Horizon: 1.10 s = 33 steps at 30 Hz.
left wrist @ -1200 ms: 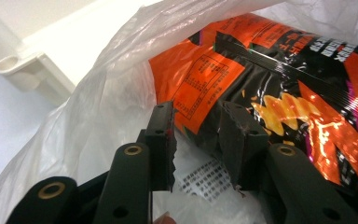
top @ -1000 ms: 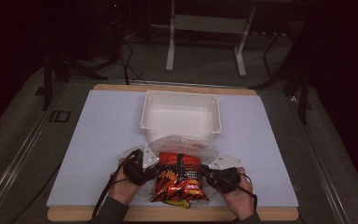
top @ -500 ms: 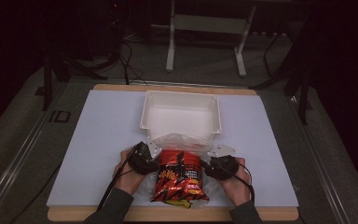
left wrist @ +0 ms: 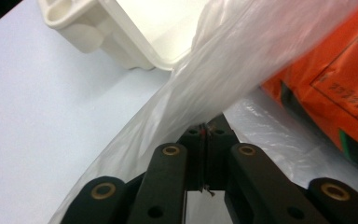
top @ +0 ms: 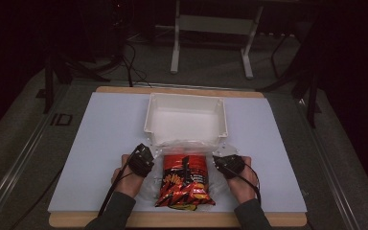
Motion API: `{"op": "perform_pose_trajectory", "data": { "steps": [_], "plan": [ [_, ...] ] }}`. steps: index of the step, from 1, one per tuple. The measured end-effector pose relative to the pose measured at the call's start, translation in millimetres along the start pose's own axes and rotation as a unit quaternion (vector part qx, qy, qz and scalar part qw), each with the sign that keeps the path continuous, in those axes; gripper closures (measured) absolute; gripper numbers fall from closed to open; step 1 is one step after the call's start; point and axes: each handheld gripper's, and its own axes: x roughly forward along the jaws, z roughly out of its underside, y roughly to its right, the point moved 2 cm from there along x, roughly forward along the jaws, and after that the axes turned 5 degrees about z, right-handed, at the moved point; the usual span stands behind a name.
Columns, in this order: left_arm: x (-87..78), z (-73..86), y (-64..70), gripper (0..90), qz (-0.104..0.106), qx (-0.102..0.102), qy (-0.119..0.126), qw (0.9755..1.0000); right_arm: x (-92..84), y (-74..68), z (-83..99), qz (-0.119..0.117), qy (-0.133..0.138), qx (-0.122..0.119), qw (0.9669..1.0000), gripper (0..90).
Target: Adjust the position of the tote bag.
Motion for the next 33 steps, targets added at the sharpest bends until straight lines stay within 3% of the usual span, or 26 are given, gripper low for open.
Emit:
{"op": "perform_pose_trajectory", "data": {
  "steps": [3,4,6,11,17,19,22,24,26,29,33],
  "plan": [
    [-4.0,1.8,-3.0,89.3,0.011,-0.011,0.011,0.9998,-4.1,4.3,0.6,-0.007,0.010,0.003,0.9999,88.0],
    [-8.1,4.5,-7.8,89.3,0.030,-0.029,0.023,0.9989,-5.2,6.2,0.8,-0.009,0.011,0.005,0.9999,88.3],
    [-11.4,7.4,-12.7,89.5,0.049,-0.044,0.036,0.9972,-7.3,10.8,1.1,-0.012,0.015,0.010,0.9998,89.0],
    [-12.8,10.8,-16.7,89.5,0.065,-0.063,0.049,0.9947,-9.4,16.7,-3.4,-0.008,0.023,0.015,0.9996,89.3],
    [-11.7,11.6,-21.5,89.2,0.060,-0.082,0.059,0.9930,-8.3,22.4,-7.1,-0.011,0.030,0.021,0.9993,88.7],
    [-11.9,14.5,-27.6,89.2,0.052,-0.103,0.060,0.9915,-8.2,25.5,-5.5,-0.008,0.027,0.025,0.9993,87.2],
    [-12.4,18.4,-31.4,89.0,0.048,-0.113,0.060,0.9907,-11.4,32.8,1.7,-0.015,0.030,0.037,0.9988,86.6],
    [-11.9,19.4,-32.0,88.9,0.047,-0.116,0.059,0.9904,-13.5,37.1,6.7,-0.001,0.026,0.037,0.9990,85.1],
    [-12.4,20.2,-32.1,88.2,0.048,-0.118,0.058,0.9902,-14.4,39.8,8.7,-0.003,0.027,0.044,0.9987,84.8],
    [-14.6,18.0,-28.0,85.0,0.051,-0.101,0.065,0.9915,-19.3,43.0,9.7,-0.028,0.038,0.051,0.9976,79.9],
    [-16.4,16.4,-25.4,81.3,0.057,-0.094,0.072,0.9913,-26.9,40.5,4.9,-0.040,0.055,0.048,0.9965,76.1]
  ]
}}
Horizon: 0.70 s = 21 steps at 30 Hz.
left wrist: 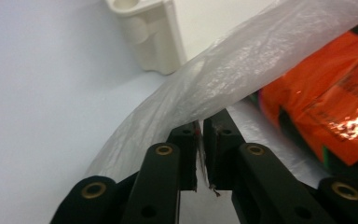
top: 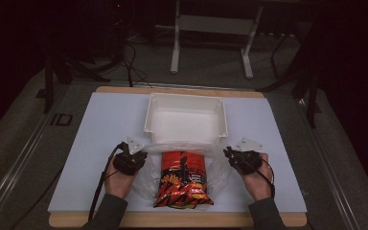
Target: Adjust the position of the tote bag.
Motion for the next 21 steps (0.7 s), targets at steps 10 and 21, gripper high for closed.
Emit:
{"op": "perform_pose_trajectory", "data": {
  "steps": [10,21],
  "plan": [
    [-1.8,-0.1,3.1,79.0,0.002,0.005,0.005,1.0000,-27.2,-22.5,-28.0,-0.041,0.059,-0.006,0.9974,74.5],
    [-1.4,-0.4,5.1,78.9,0.004,0.005,0.006,1.0000,-11.4,-66.3,-13.7,-0.063,0.031,-0.024,0.9972,79.0]
  ]
}}
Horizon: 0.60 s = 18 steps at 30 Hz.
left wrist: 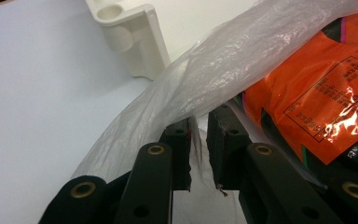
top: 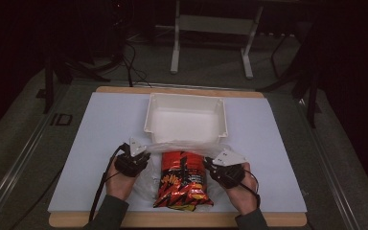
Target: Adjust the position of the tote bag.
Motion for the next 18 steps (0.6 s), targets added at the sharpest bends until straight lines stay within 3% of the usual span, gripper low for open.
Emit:
{"op": "perform_pose_trajectory", "data": {
  "steps": [5,10,18],
  "plan": [
    [-1.2,0.3,-1.5,79.0,-0.004,0.000,0.000,1.0000,14.2,6.6,20.2,0.047,-0.040,0.012,0.9980,69.8],
    [-0.2,-0.1,-1.1,79.0,-0.005,-0.003,0.002,1.0000,22.5,17.6,32.0,0.104,-0.073,0.028,0.9915,55.4],
    [-0.2,-0.1,-2.9,79.8,-0.008,-0.002,0.003,1.0000,43.0,27.8,33.7,0.125,-0.088,0.031,0.9878,48.4]
  ]
}}
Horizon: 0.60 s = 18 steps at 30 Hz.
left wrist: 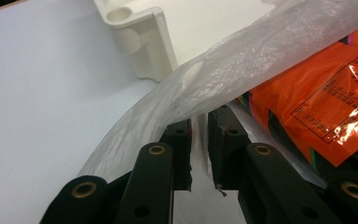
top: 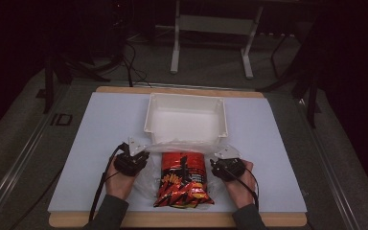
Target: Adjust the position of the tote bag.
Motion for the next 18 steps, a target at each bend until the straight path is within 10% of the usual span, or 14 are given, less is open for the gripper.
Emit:
{"op": "perform_pose_trajectory", "data": {
  "steps": [4,10,18],
  "plan": [
    [-1.2,0.3,-2.4,84.1,-0.014,0.002,0.002,0.9999,6.6,0.2,-0.6,0.013,-0.007,-0.011,0.9998,51.6],
    [-0.7,1.7,-5.6,89.6,-0.033,0.014,-0.004,0.9993,4.2,13.9,1.5,0.014,-0.016,-0.015,0.9997,88.3],
    [2.7,1.2,-7.5,89.7,-0.042,-0.002,0.008,0.9991,-11.5,25.2,-1.5,0.020,0.008,-0.003,0.9998,89.8]
  ]
}}
